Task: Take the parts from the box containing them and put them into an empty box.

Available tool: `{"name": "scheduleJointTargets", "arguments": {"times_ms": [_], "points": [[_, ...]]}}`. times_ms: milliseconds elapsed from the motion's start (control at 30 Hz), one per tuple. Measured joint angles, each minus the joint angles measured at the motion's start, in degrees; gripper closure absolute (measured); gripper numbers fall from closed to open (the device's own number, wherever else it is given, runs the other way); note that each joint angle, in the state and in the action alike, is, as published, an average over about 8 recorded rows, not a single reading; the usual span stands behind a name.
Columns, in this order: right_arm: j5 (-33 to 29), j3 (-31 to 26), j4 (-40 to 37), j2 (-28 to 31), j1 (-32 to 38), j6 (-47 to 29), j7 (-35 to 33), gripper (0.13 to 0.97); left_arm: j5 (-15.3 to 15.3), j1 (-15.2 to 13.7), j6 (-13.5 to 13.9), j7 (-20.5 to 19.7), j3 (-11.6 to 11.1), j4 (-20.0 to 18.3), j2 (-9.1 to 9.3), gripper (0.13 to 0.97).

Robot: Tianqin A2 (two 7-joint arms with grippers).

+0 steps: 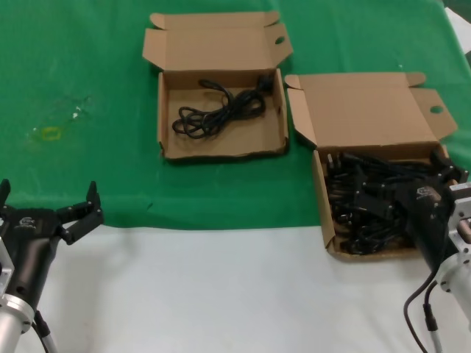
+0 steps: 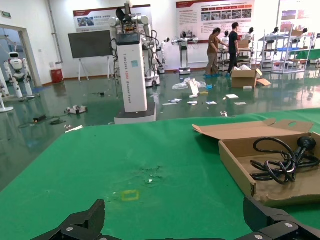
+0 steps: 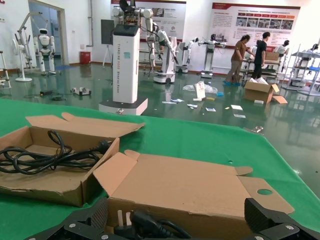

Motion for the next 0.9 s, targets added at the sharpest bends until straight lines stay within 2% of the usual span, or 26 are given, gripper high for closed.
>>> {"name": "scheduleJointTargets", "arguments": {"times_ms": [900], "points": [[0.0, 0.0, 0.0, 0.0, 0.0, 0.0, 0.0, 0.129, 0.0, 0.0, 0.0, 0.0, 0.0, 0.0, 0.00, 0.132]]}}
